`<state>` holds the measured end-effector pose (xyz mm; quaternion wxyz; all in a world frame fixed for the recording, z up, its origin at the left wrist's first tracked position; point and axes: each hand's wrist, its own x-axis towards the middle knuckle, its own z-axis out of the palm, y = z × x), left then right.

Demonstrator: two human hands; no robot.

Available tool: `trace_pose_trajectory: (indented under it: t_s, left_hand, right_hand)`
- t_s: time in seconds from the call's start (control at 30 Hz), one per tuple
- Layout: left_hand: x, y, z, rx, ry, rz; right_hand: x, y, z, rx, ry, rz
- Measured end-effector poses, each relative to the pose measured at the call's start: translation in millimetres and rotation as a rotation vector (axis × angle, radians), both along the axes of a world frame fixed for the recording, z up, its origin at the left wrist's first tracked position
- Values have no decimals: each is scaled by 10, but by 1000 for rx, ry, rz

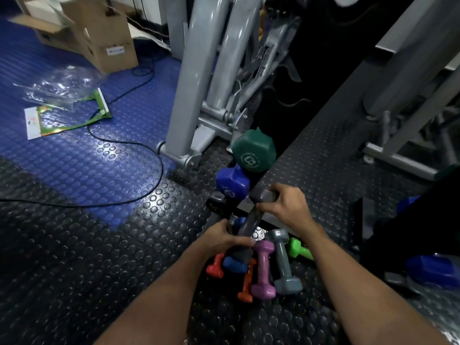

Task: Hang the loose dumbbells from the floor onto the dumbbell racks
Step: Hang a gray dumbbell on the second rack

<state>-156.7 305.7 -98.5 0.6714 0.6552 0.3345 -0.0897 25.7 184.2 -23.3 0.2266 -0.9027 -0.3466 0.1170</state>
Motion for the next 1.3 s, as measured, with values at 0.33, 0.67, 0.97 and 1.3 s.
trace_pose_trajectory:
  t_s: [0.33, 0.67, 0.97, 1.3]
  left_hand:
    - [-345, -396, 801, 46, -147, 109]
    - [-735, -354, 1532, -134, -218, 527]
    - [-485, 426, 2349, -181, -313, 701]
    - [292, 902, 3244, -12, -356, 529]
  right_hand:
    - [-392, -166, 630, 75, 125, 43]
    - [-348, -150, 1428, 556, 311, -144]
    - [-400, 156, 1550, 702, 203, -239]
    - [-319, 145, 1539, 705, 176, -240]
